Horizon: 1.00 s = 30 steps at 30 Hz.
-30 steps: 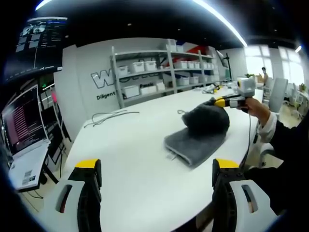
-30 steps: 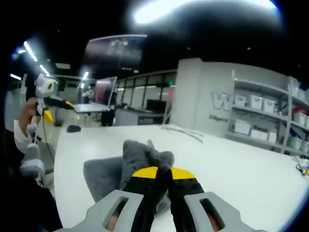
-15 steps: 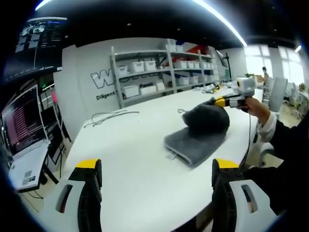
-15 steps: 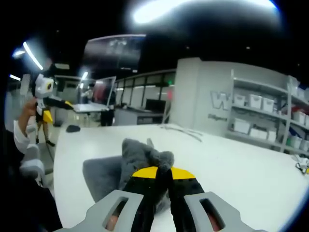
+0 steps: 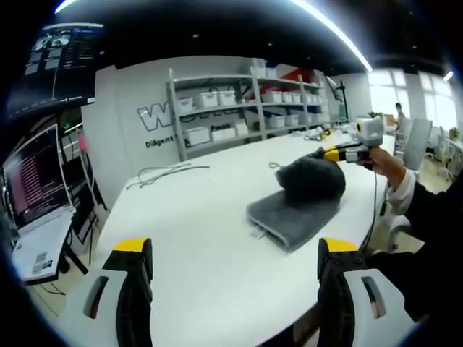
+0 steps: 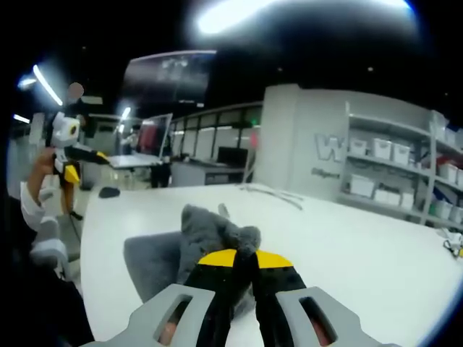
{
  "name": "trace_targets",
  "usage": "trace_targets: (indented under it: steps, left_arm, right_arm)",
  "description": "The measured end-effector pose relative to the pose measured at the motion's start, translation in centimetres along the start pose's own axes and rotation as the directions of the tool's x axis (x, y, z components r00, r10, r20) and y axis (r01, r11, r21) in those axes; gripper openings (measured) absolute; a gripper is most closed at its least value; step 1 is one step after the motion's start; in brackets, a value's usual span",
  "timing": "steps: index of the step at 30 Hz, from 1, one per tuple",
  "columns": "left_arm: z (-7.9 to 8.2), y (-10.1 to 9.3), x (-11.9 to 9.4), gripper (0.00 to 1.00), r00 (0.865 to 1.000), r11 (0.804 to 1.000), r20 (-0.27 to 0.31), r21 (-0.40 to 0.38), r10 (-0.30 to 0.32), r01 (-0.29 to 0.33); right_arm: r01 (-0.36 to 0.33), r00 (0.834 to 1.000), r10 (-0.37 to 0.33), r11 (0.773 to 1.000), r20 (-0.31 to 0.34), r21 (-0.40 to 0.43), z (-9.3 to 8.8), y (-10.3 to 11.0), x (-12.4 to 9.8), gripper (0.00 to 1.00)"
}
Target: Open the folded towel by lifting each exposed corner and separating the folded layers until the towel lies flat within the target outline without major curled edges
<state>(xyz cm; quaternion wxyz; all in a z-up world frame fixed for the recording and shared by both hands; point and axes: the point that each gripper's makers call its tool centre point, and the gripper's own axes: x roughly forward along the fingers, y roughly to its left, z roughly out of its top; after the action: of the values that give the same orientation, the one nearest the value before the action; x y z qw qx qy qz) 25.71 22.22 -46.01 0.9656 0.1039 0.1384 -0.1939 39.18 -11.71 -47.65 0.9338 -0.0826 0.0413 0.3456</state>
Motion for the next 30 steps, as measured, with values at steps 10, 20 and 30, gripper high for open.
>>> trace_targets:
  steps: [10,20,30]
  left_arm:
    - [0.2,0.1,-0.1,0.95,1.000,1.000,0.009,-0.017,0.006,-0.005]
    - [0.8,0.2,-0.3,0.99,0.999,0.998,0.040,-0.059,0.001,0.001]
    - [1.9,0.0,-0.6,1.00,0.994,0.988,0.110,-0.152,-0.012,0.029]
  right_arm:
    - [0.004,1.000,-0.004,1.000,-0.007,0.006,-0.2,-0.1,-0.2,0.03]
    - [0.009,1.000,-0.008,1.000,-0.014,0.021,-0.4,-0.1,-0.3,0.03]
    - [0.008,1.000,-0.008,1.000,-0.024,0.024,-0.9,0.7,-0.5,0.03]
